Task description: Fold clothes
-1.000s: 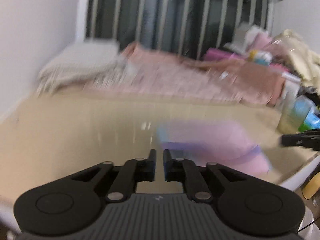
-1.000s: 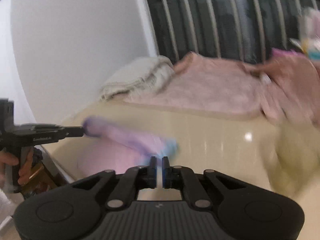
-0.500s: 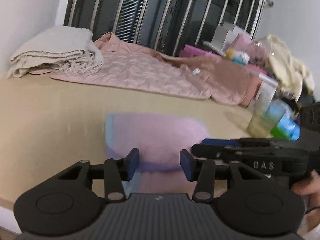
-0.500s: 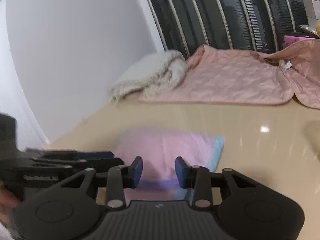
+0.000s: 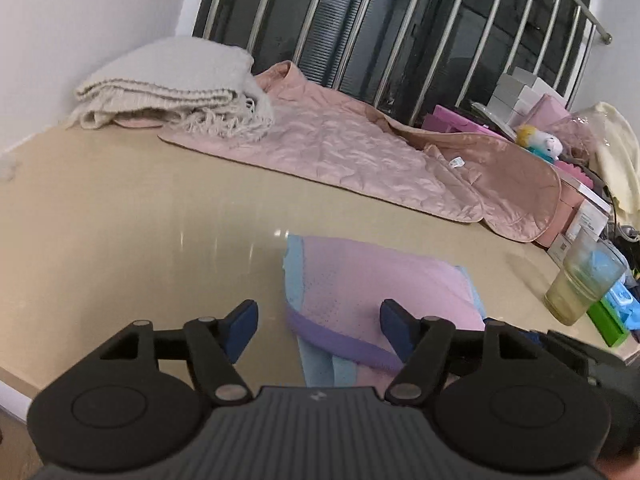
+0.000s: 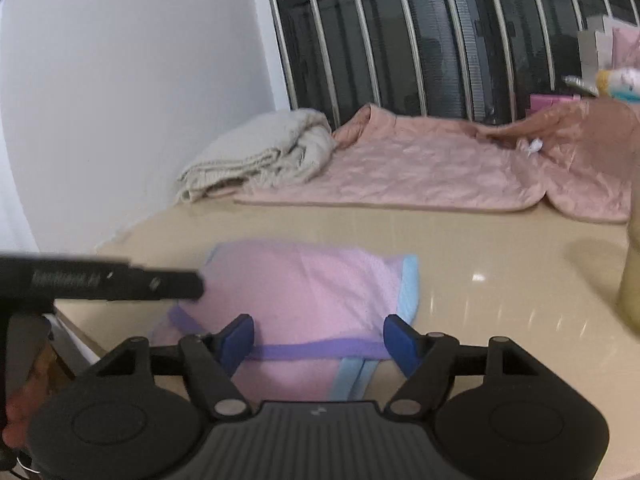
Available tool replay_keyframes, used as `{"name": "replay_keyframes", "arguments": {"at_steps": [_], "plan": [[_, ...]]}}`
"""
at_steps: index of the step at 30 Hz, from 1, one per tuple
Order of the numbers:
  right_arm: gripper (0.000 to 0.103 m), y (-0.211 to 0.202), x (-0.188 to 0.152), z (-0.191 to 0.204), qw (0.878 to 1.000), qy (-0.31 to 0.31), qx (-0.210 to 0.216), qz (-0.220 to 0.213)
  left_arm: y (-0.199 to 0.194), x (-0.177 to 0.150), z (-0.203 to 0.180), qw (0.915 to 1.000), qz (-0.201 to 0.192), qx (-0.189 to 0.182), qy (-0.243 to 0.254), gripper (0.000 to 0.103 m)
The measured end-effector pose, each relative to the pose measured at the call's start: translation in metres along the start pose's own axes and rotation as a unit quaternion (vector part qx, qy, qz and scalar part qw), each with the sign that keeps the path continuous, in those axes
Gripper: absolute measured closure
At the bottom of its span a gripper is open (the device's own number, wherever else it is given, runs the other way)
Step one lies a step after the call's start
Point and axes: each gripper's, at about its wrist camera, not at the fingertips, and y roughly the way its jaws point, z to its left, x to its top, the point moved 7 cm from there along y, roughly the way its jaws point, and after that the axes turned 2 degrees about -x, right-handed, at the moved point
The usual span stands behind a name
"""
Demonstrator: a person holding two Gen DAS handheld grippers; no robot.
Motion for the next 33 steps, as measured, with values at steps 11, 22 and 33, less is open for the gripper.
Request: {"name": "replay_keyframes", "arguments": {"at_steps": [11, 22, 33], "plan": [[0.032, -0.006, 0.007, -0.013, 1.000, 0.014, 0.004, -0.023, 0.003, -0.003, 0.005, 0.9996, 0.014, -0.016, -0.017, 0.027], [0.034, 0.000, -0.017, 0.005, 0.996, -0.075, -0.013, -0.055, 0.014, -0.010, -0.021, 0.9983, 0.021, -0.032, 0.044, 0.041], [0.083, -0.013, -0.023, 0.025, 0.994, -0.071, 0.025, -0.075, 0.004, -0.012, -0.016, 0.9953, 0.024, -0.094, -0.002, 0.085]]}}
